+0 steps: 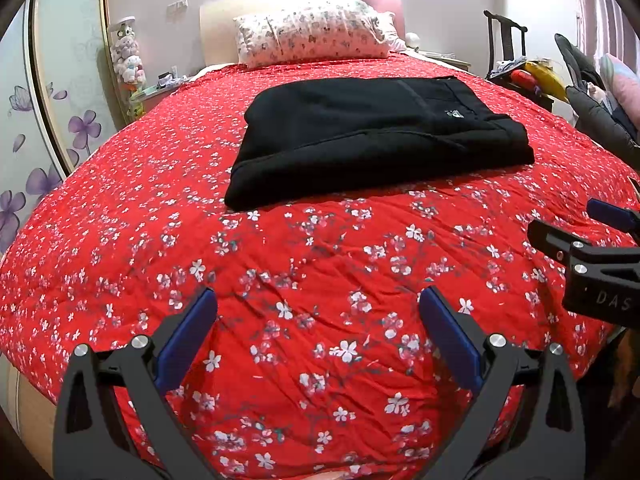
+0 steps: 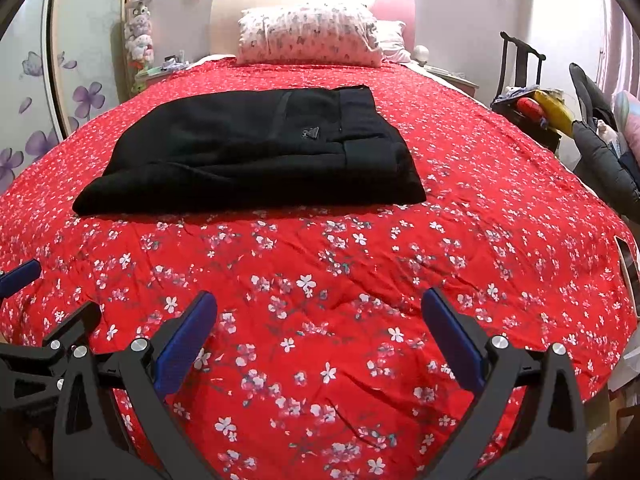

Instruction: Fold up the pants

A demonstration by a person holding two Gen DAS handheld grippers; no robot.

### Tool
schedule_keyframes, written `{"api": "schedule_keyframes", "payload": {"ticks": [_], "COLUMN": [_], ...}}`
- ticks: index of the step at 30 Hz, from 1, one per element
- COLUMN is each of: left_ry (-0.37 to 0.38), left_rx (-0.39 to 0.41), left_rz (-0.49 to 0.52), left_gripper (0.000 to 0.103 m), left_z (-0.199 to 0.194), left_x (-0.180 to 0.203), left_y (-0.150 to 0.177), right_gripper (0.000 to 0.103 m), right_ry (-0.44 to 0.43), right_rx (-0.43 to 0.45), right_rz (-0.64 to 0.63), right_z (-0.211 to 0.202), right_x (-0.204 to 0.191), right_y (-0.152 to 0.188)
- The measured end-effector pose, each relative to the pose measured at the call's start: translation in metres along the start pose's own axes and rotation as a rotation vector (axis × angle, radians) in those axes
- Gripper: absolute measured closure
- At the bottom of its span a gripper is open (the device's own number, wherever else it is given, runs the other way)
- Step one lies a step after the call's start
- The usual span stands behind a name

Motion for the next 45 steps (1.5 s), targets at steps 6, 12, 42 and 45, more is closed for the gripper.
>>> {"api": "schedule_keyframes", "payload": {"ticks": [6,12,42,45], "left_ry": [0.0,0.0,0.002,0.002], "left_rx": [0.0,0.0,-0.003,-0.003], "left_rz": [0.0,0.0,0.0,0.001], "left_gripper": [0.002,0.002,0.002,0.002], "left_z": [-0.0003,-0.0004,0.0004,0.0004], "left_x": [-0.0003,-0.0005,-0.0005,0.0002], "left_y": [-0.0002,-0.0003,0.0012,0.0022], "right_gripper": [0.001,0.001,0.001,0.001], "right_ry": [0.0,-0.001,-0.003,-0.004], "right_rx": [-0.001,-0.001,-0.004,-0.005], "right_rz": [-0.002,-0.001,-0.005,-0.005], "right_z": [0.0018,0.0014,0.0034,0.0037], "right_x": [0.0014,0.0013,0.004,0.0045], "right_y": [0.0013,0.0009,0.0014,0.0013]}}
Point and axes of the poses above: each gripper's, at about its wrist camera, not at the fingertips, and z roughly the way its jaws point, x to its right, y to its underside, the point moved 4 cm from there along z, roughly the way its jaws point, and after that the axes turned 9 degrees about z, right-handed, at the moved point
